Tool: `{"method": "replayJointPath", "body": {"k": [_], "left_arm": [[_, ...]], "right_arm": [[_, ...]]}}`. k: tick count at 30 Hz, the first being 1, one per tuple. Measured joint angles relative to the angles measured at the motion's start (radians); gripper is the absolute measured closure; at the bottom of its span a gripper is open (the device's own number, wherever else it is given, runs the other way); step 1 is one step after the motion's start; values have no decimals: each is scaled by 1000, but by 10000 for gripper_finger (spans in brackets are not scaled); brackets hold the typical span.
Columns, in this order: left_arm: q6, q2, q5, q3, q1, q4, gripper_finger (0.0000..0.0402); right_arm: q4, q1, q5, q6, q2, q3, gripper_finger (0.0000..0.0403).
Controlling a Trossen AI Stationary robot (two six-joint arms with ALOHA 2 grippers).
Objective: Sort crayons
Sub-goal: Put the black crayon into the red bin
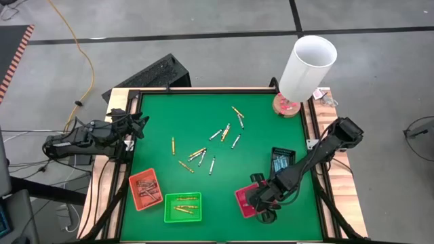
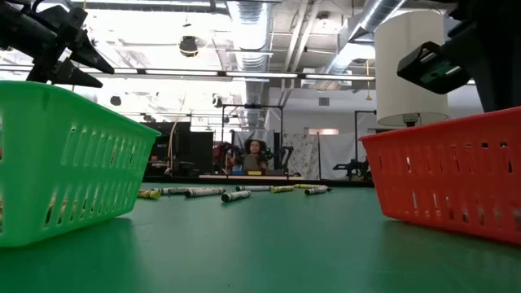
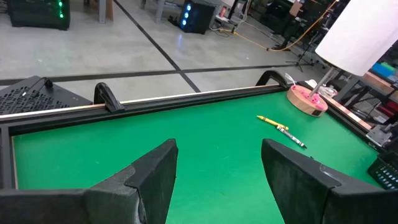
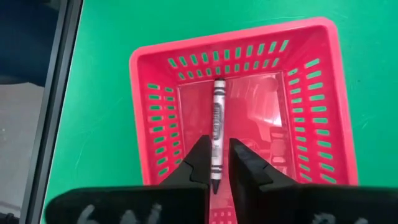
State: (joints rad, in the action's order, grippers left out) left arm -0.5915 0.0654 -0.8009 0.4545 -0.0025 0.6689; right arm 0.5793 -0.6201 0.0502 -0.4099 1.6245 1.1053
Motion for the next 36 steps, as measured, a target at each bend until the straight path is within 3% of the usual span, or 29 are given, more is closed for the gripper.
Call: {"method": "replayJointPath", "body": {"k": [9, 15, 21, 28, 36], "left_arm": [[0, 0, 0, 0, 0, 0, 178], [0, 0, 0, 0, 0, 0, 178], [0, 0, 0, 0, 0, 0, 178], [0, 0, 0, 0, 0, 0, 178], [3, 0, 0, 0, 0, 0, 178]], "right_arm": [[-2, 27, 31, 0, 0, 11, 353], [101, 121, 31, 38, -2, 129, 353], [201, 242, 81, 269, -3, 239, 353], [209, 394, 113, 638, -1, 257, 353], [263, 577, 112, 830, 0, 257, 353]]}}
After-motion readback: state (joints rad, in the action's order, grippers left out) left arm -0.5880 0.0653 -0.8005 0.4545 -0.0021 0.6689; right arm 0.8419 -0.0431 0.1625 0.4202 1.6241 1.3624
